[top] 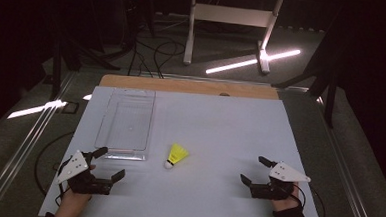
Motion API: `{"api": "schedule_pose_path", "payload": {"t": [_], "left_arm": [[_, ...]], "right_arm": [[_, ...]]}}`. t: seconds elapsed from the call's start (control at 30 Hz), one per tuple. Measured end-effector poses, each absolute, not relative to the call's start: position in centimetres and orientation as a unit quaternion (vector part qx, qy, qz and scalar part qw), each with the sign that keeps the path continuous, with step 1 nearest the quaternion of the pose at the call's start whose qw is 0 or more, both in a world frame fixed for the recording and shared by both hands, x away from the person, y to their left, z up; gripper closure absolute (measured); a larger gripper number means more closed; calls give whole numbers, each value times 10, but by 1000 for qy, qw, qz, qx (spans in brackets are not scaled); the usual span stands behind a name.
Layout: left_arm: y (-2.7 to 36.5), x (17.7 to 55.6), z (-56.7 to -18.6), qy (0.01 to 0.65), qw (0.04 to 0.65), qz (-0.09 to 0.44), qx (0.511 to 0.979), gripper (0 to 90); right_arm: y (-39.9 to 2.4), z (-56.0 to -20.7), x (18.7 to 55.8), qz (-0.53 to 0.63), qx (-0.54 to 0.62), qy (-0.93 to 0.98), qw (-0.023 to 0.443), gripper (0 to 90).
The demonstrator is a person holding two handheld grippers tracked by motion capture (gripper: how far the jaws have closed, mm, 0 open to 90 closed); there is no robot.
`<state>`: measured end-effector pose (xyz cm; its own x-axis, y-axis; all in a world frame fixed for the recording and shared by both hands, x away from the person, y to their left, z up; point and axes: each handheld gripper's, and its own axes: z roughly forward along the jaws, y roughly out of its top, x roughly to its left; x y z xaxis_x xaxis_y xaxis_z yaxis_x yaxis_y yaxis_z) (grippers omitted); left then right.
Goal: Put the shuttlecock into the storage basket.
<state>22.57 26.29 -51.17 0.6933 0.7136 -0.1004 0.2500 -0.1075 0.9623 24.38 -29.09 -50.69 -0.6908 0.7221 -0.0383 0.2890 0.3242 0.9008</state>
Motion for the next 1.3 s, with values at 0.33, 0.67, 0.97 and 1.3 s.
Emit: {"api": "schedule_pose_path", "payload": {"t": [0.33,0.67,0.97,1.3], "left_arm": [[265,226,-510,336,580,199,715,2],[265,225,-494,332,577,195,721,2],[265,231,-462,309,570,181,740,1],[258,235,-448,281,511,138,800,1]], "right_arm": [[-291,-505,243,485,324,780,226,85],[-289,-504,243,485,322,780,229,84],[-287,-503,242,492,318,777,228,85],[-286,-502,242,495,317,777,227,84]]}}
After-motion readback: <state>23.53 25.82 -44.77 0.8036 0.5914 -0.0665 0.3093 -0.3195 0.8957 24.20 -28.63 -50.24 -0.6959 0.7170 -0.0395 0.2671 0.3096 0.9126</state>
